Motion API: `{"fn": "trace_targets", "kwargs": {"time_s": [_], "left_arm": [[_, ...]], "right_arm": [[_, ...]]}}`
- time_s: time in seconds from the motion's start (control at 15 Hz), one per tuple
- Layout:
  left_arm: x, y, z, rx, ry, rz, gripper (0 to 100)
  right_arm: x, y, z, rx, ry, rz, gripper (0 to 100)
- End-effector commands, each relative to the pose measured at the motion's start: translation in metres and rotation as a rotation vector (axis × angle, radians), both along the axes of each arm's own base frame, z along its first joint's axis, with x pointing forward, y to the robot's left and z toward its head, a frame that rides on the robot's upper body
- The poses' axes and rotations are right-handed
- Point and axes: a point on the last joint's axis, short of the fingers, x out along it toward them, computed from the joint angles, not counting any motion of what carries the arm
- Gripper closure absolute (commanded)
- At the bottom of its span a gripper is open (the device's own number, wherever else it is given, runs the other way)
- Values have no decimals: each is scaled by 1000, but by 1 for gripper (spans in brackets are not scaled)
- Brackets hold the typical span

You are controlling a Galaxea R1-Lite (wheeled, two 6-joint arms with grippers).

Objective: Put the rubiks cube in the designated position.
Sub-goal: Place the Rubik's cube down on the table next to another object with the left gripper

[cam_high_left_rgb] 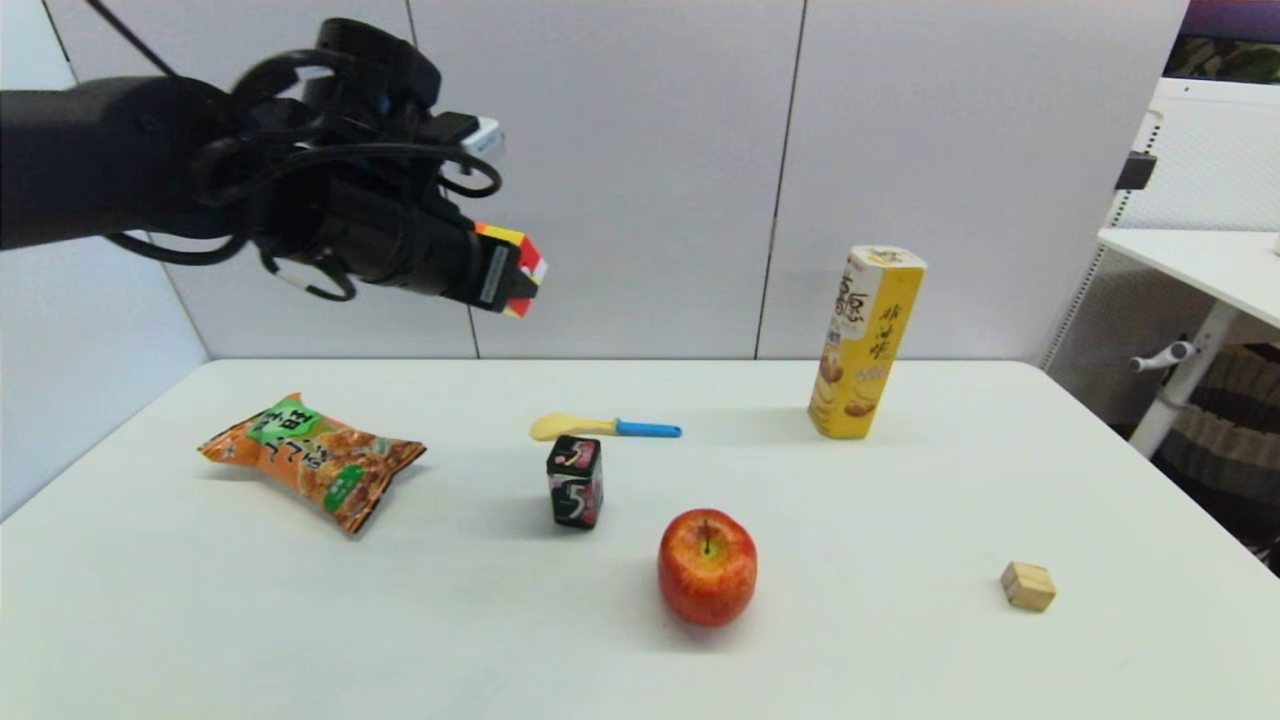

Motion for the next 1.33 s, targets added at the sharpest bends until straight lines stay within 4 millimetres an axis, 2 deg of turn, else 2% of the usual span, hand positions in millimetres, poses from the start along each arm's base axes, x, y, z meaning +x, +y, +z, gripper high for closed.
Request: {"fn": "trace_targets", "kwargs": {"time_s": [0.07,0.2,0.53,0.73,0.93,1.0,1.13,1.33], "left_arm": [[73,-38,-70,-28,58,-81,100],[86,-45,-97,-19,83,-83,100],[102,-50,-136,-11,147,-100,100],[104,-51,-143,-7,158,-98,100],[103,-51,-141,-31,167,-81,100],[103,-52,-141,-45,170,-73,0],[103,-52,-140,-34,163,-80,0],[100,-50,-122,-54,106,-84,0]], "right_arm": [[0,0,0,0,1,0,0],[0,0,0,0,1,0,0],[0,0,0,0,1,0,0],[0,0,0,0,1,0,0],[0,0,0,0,1,0,0],[0,0,0,0,1,0,0],[0,0,0,0,1,0,0],[0,0,0,0,1,0,0]]}}
